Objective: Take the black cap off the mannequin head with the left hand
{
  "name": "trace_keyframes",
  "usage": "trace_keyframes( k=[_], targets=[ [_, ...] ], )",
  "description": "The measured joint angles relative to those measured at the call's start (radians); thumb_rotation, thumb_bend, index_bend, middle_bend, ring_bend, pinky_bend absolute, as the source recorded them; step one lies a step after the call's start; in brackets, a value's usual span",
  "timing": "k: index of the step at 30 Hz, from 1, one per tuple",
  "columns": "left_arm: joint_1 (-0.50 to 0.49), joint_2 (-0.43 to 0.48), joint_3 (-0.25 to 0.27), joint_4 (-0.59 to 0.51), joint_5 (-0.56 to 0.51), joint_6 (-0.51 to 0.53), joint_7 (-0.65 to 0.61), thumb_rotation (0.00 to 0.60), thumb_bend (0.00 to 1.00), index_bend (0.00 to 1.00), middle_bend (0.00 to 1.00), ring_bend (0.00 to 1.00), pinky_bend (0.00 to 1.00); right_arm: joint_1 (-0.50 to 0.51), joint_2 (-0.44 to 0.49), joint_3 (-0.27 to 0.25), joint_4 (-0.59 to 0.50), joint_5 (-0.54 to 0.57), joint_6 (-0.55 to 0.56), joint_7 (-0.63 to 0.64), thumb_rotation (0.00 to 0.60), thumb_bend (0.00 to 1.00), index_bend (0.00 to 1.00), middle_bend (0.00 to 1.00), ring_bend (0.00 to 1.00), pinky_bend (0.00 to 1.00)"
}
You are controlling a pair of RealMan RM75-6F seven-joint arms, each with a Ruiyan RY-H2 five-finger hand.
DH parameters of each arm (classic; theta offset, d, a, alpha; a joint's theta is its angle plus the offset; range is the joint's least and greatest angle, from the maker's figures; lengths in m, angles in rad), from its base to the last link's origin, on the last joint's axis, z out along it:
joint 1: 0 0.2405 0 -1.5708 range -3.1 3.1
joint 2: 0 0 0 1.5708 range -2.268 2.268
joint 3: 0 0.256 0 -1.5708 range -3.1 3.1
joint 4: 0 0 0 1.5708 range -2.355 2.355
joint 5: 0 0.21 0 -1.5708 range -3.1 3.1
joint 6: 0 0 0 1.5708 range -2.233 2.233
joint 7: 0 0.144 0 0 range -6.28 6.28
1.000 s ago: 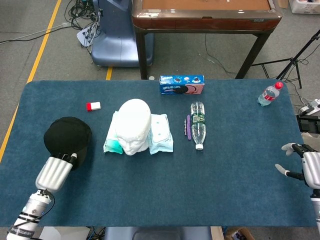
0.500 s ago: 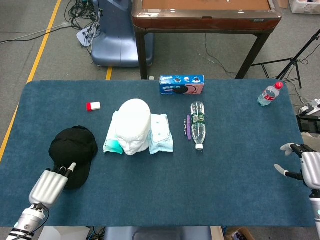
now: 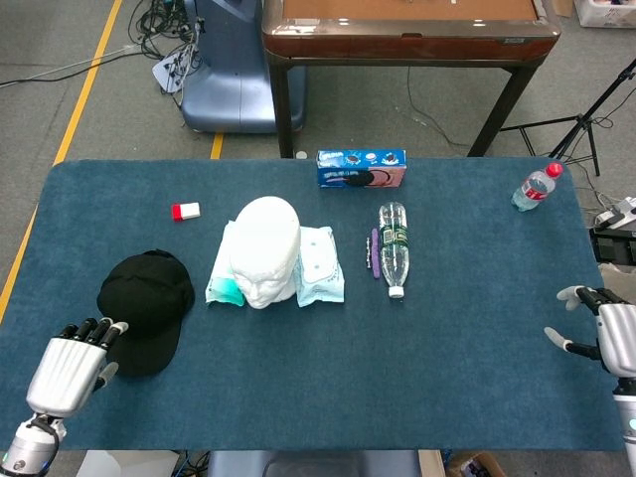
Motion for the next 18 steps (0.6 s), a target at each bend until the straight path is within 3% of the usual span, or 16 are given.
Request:
trace_keyframes(
  k=[9, 18],
  targets=[
    [0.059, -0.077, -0.057, 0.171, -0.024, 0.088, -0.189, 0.6, 0.14, 0.4, 0.45, 0.4, 0.57, -0.004, -0.012, 0.005, -0.003, 0.016, 0.004, -0.037, 0.6, 0.1, 0.44, 0.52, 0.42, 0.57],
    [0.067, -0.08, -0.099, 0.193, -0.104, 0.047, -0.247, 0.6, 0.14, 0.4, 0.45, 0.4, 0.57, 0.008, -0.016, 0.011, -0.005, 0.03, -0.021, -0.053, 0.6, 0.1, 0.44, 0.52, 0.42, 0.57]
  ],
)
